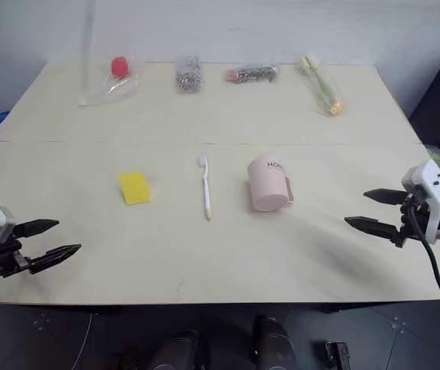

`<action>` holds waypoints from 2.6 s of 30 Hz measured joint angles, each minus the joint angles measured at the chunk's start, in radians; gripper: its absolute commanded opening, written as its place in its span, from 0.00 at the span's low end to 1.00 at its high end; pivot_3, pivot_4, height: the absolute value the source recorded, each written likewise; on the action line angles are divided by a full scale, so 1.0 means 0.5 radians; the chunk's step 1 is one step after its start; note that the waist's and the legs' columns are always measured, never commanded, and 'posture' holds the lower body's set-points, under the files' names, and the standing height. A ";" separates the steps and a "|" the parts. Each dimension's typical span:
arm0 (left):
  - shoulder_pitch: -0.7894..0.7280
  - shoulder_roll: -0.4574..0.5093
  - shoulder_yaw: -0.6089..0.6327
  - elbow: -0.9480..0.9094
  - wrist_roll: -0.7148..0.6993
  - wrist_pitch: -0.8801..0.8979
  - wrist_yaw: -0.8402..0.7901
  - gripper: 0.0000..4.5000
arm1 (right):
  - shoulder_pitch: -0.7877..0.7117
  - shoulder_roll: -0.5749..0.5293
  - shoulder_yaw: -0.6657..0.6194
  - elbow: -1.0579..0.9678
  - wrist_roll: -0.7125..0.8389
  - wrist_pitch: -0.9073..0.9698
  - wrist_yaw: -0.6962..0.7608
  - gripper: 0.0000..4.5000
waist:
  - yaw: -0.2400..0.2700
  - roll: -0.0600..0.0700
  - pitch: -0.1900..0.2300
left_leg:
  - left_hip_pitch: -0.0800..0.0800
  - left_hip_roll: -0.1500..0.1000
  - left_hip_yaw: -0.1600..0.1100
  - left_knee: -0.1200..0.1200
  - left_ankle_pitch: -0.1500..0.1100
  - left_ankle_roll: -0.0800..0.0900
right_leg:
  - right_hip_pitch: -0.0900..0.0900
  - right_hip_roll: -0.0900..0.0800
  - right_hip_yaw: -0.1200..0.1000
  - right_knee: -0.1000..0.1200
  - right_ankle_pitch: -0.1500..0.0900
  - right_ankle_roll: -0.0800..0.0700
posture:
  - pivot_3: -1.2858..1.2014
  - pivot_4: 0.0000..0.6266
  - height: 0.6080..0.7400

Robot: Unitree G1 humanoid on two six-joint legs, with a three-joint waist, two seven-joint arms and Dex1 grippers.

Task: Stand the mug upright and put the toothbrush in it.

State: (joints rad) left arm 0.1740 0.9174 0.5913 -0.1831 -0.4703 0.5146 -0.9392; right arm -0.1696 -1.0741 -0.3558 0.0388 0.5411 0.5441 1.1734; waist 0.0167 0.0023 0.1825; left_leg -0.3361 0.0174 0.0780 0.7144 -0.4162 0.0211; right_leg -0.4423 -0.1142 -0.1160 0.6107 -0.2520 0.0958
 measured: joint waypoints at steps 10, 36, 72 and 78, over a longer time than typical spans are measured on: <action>-0.240 -0.068 -0.126 0.062 0.018 -0.023 0.130 0.97 | 0.048 0.032 -0.016 -0.168 0.141 0.177 -0.011 1.00 | 0.007 0.000 0.000 | 0.000 -0.002 0.001 0.001 0.000 0.000 | 0.000 0.000 0.000 0.001 0.001 0.001 | 0.52 0.24 1.00; -1.292 -1.177 -0.746 -0.438 0.206 1.339 1.906 0.97 | -0.113 0.472 -0.002 -1.229 0.899 0.617 -0.838 1.00 | 0.021 -0.006 -0.003 | 0.001 -0.012 -0.008 0.008 0.000 0.000 | 0.010 0.002 -0.001 -0.001 0.004 0.006 | 0.52 0.24 1.00; -1.346 -1.422 -0.735 -0.173 0.577 1.302 2.073 0.97 | -0.043 0.480 0.001 -1.253 0.934 0.562 -0.855 1.00 | 0.063 -0.007 -0.003 | 0.002 -0.011 -0.019 0.012 0.001 -0.001 | 0.022 0.002 -0.011 -0.006 0.004 0.008 | 0.52 0.24 1.00; -1.434 -1.341 -0.848 0.027 0.615 1.164 1.977 0.97 | -0.043 0.512 0.034 -1.255 0.939 0.553 -0.886 1.00 | 0.064 -0.007 -0.003 | 0.002 -0.012 -0.021 0.012 0.001 -0.001 | 0.023 0.002 -0.013 -0.008 0.004 0.008 | 0.52 0.24 1.00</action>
State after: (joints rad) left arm -0.5429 0.2467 0.1671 -0.1695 -0.1628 1.0969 0.0491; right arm -0.1913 -0.8179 -0.3389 -0.5886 1.0105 0.8205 0.7305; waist 0.0488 -0.0011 0.1810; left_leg -0.3352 0.0116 0.0675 0.7205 -0.4156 0.0206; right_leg -0.4307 -0.1134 -0.1226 0.6068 -0.2499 0.0996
